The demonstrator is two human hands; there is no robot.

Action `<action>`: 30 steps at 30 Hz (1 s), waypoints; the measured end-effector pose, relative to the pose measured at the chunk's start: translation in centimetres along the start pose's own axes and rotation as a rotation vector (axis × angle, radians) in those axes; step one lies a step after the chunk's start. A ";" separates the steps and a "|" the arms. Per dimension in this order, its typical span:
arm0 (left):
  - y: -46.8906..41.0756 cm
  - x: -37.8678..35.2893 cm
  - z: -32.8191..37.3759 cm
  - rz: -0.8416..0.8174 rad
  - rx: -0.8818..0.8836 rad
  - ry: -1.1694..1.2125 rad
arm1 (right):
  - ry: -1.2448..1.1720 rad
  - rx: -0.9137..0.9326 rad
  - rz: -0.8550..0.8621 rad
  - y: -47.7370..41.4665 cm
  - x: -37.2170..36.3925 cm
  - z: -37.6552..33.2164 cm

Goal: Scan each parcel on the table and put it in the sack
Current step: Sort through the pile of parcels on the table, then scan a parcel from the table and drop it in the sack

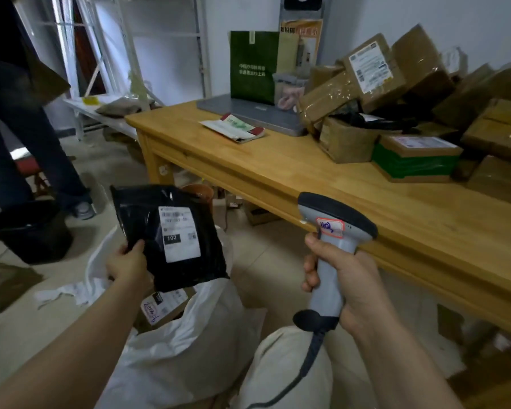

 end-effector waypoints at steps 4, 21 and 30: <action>-4.5 2.2 -7.7 -0.019 0.312 -0.135 | 0.048 -0.026 -0.001 -0.6 -0.5 1.3; 31.4 -31.2 -0.3 -0.869 -0.709 -0.672 | -0.112 0.174 0.388 -2.4 13.6 -7.8; 47.0 -45.1 -2.6 -0.965 -1.185 -0.917 | -0.225 0.313 0.473 -2.7 22.3 -14.3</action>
Point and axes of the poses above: each hand's wrist, its own y-axis away from the middle knuckle, its own x-axis out of the back of the hand, z = x × y, the point moved 9 cm from there along -y, towards the middle knuckle, and after that the axes turned 13 degrees about x, right-handed, at the moved point
